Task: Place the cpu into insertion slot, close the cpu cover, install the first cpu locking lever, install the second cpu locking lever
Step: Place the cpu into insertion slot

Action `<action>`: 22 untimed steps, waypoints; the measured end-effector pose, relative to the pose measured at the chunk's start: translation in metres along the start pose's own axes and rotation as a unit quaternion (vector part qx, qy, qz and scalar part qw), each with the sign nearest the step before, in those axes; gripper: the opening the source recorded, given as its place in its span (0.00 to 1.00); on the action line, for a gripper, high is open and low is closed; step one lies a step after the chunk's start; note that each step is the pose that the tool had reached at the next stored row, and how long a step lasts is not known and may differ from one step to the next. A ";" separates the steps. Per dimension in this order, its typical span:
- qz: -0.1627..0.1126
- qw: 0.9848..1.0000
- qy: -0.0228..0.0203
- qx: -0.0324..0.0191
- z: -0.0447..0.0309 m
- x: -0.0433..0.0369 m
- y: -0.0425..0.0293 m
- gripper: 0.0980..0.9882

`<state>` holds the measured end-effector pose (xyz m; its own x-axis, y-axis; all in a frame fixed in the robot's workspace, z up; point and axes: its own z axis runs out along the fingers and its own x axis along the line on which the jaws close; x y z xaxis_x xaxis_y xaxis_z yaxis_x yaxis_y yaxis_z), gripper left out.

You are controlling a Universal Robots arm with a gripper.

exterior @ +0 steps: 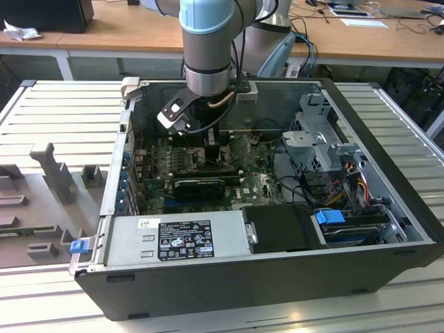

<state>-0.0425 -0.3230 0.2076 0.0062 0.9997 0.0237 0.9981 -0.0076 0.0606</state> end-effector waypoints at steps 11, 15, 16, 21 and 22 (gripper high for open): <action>0.006 1.000 -0.001 0.005 0.0064 0.0016 0.0025 0.49; 0.006 1.000 0.000 0.005 0.0068 0.0017 0.0029 0.50; 0.006 1.000 0.000 0.005 0.0069 0.0022 0.0030 0.57; 0.006 1.000 0.001 0.005 0.0076 0.0055 0.0036 0.57; 0.006 1.000 0.000 0.005 0.0075 0.0056 0.0036 0.57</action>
<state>-0.0384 -0.3173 0.2004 0.0190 0.9995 0.0254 0.9986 -0.0202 0.0499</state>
